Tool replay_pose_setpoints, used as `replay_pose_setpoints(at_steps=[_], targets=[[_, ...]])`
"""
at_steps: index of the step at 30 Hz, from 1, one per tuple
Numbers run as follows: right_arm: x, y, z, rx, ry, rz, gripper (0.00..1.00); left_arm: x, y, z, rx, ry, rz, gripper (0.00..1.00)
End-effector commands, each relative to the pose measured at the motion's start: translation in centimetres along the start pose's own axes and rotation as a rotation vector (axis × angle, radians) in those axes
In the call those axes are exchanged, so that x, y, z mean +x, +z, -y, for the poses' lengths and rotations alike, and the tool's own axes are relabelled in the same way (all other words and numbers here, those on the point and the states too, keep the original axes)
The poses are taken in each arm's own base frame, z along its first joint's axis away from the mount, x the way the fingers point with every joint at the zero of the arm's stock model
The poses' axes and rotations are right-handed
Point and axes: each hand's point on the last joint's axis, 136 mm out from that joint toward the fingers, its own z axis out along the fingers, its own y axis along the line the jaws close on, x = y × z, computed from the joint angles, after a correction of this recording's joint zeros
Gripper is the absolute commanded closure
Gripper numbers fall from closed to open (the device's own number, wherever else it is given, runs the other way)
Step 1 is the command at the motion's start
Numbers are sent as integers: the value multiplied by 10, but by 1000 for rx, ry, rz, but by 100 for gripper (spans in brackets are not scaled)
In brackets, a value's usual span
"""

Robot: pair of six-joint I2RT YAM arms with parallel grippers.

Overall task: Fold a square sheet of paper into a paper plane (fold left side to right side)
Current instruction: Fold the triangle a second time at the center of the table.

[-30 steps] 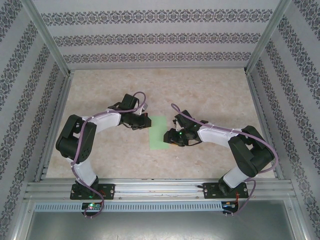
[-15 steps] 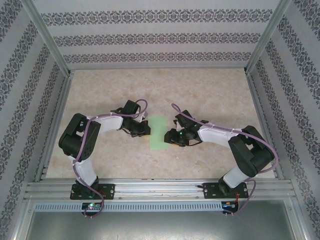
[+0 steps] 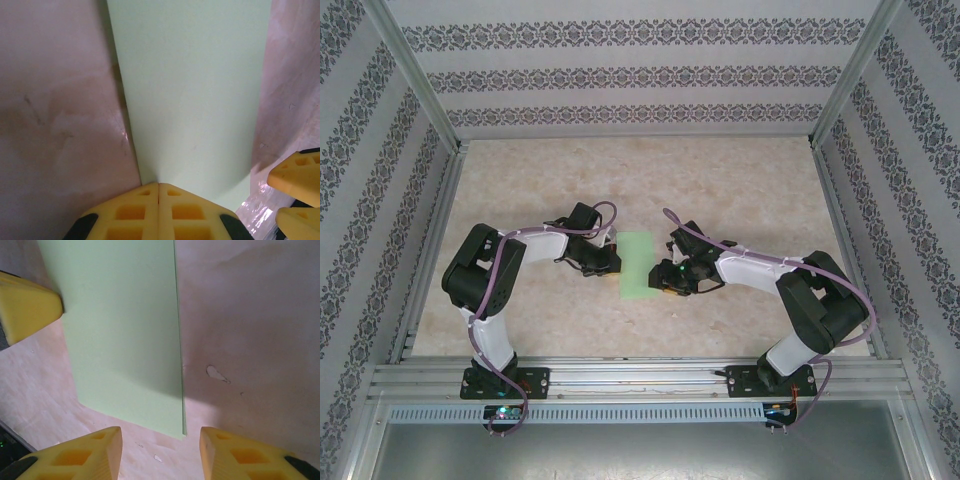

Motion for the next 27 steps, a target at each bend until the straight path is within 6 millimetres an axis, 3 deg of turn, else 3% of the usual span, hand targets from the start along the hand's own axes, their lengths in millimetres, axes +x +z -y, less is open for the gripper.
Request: replay_pose_setpoints(at_steps=[1, 17, 27], targets=[[7, 6, -1, 10, 5, -38, 55, 18, 10, -23, -80, -12, -50, 97], [6, 17, -9, -6, -3, -48, 56, 17, 10, -22, -75, -12, -45, 97], [4, 21, -25, -59, -12, -46, 57, 17, 10, -21, -72, -9, -46, 97]])
